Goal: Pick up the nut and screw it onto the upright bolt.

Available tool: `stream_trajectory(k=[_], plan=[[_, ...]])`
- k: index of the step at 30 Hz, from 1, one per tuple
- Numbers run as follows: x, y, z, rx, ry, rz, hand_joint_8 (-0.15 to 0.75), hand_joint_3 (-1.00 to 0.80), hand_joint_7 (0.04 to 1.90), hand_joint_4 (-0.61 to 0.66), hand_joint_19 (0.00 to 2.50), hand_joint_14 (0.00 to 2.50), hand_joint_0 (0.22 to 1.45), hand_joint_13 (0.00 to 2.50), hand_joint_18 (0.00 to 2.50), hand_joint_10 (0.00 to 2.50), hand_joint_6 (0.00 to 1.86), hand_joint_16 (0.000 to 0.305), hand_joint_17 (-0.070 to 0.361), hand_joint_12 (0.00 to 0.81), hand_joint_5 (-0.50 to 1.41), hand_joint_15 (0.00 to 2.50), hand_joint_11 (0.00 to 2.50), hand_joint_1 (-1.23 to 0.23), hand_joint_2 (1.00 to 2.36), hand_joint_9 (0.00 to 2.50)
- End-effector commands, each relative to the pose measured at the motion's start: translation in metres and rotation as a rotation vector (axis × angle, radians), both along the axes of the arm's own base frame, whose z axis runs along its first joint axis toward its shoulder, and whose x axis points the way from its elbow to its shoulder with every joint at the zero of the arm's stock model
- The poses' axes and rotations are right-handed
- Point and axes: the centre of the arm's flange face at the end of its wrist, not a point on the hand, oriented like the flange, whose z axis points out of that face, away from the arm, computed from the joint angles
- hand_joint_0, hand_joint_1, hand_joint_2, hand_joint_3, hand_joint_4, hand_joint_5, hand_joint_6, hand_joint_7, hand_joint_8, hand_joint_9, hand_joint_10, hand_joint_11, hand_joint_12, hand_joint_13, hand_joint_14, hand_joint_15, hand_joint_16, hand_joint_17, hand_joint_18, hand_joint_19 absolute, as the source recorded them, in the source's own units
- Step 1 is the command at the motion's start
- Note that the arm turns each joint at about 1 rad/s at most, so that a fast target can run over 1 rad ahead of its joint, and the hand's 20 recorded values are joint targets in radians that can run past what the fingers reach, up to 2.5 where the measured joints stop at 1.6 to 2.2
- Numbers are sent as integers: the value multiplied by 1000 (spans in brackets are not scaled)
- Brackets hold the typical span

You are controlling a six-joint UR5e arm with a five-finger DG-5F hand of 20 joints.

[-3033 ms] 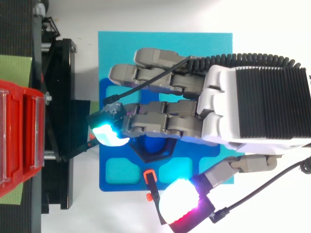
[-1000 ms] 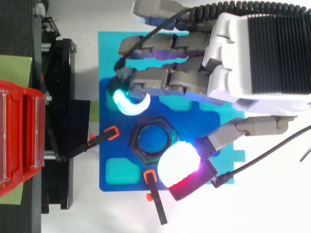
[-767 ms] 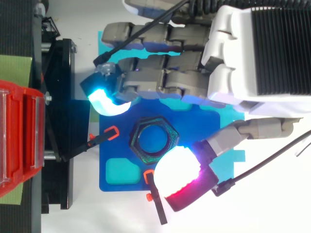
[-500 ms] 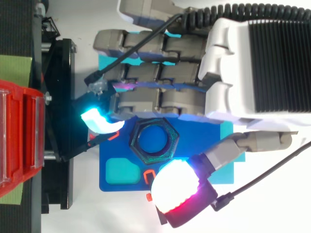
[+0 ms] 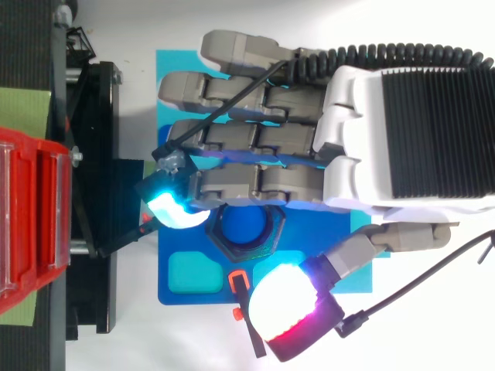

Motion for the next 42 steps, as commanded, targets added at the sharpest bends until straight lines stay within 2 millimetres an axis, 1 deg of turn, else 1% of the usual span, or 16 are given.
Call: stream_trajectory(k=[1, 6, 12, 14, 25, 36, 42], plan=[[0, 0, 0, -1, -1, 0, 208, -500, 662, 147, 0, 0, 481, 44, 0, 0, 502, 40, 89, 306, -178, 0, 0, -124, 1000, 370], [5, -1, -23, 19, 30, -2, 210, -500, 678, 152, 0, 0, 483, 53, 0, 0, 502, 39, 89, 306, -175, 0, 0, -127, 1000, 376], [6, 2, -22, 38, 29, 2, 216, -500, 703, 155, 0, 0, 485, 63, 0, 0, 502, 38, 87, 304, -170, 0, 0, -131, 1000, 388], [5, 0, -23, 37, 33, -1, 217, -500, 715, 163, 0, 0, 486, 68, 0, 0, 502, 38, 86, 304, -168, 0, 0, -133, 1000, 390], [5, -4, -23, 31, 36, -6, 249, -500, 940, 235, 0, 0, 498, 180, 0, 0, 504, 33, 75, 287, -107, 0, 0, -169, 1000, 521], [4, -12, -24, 30, 40, -17, 264, -500, 1186, 209, 0, 0, 509, 316, 0, 0, 504, 29, 64, 275, -61, 0, 0, -194, 1000, 631], [4, -15, -24, 31, 40, -21, 273, -500, 1277, 195, 0, 0, 519, 426, 0, 0, 503, 24, 54, 254, -21, 0, 0, -222, 1000, 758]])
